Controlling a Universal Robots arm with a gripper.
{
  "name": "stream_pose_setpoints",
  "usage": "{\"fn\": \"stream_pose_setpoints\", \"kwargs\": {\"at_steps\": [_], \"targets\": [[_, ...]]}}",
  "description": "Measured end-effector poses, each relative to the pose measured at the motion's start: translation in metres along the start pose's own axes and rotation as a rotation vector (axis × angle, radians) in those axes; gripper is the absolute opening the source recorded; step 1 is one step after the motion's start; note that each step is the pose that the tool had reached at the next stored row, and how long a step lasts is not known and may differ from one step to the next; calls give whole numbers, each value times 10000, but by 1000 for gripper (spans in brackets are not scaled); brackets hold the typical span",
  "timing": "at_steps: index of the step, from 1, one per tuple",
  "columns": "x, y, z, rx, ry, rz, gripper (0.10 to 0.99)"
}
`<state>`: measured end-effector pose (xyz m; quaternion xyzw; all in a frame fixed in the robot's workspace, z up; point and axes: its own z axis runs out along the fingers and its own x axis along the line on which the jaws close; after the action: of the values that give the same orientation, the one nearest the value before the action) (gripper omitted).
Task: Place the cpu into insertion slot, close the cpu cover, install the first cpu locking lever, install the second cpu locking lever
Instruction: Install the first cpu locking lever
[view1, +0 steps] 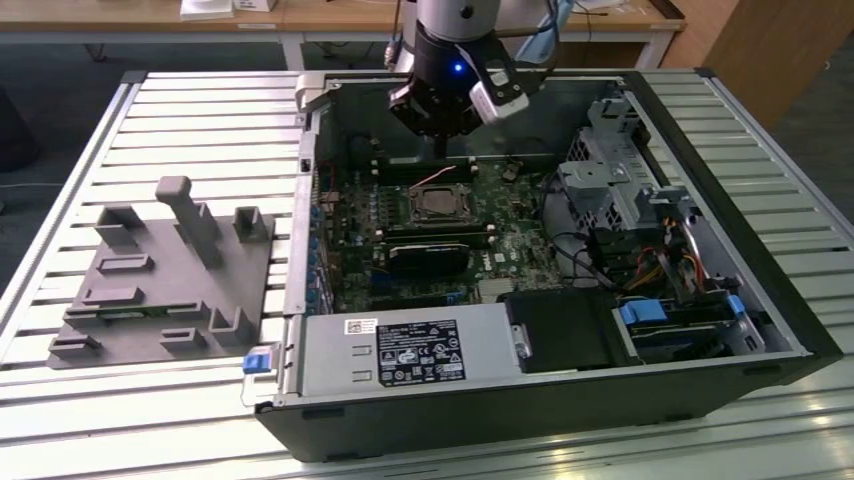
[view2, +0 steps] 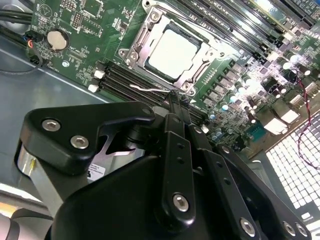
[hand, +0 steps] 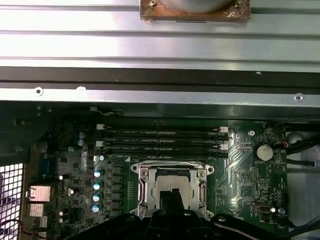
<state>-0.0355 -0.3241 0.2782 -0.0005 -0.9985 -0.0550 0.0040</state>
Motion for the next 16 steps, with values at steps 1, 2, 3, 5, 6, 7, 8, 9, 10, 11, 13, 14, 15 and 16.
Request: {"fn": "stream_pose_setpoints", "kwargs": {"at_steps": [1, 2, 3, 5, 6, 7, 8, 9, 10, 11, 13, 14, 15, 16], "targets": [[0, 1, 3, -1, -1, 0, 106], [1, 3, 7, -2, -2, 1, 106], [1, 7, 12, -3, -2, 2, 106], [0, 18, 28, -2, -2, 1, 106], [0, 23, 36, -3, -1, 0, 106], [0, 28, 45, -3, -2, 0, 106], [0, 30, 55, -5, -2, 0, 106], [-1, 32, 64, -5, -1, -1, 106], [-1, 33, 72, -4, -1, -1, 106], [-1, 38, 107, -5, -1, 0, 106], [-1, 38, 134, -5, -1, 0, 106], [-2, 37, 147, -5, -1, -1, 106], [-2, 37, 158, -4, -1, -1, 106], [-2, 37, 168, -4, -1, 0, 106]]}}
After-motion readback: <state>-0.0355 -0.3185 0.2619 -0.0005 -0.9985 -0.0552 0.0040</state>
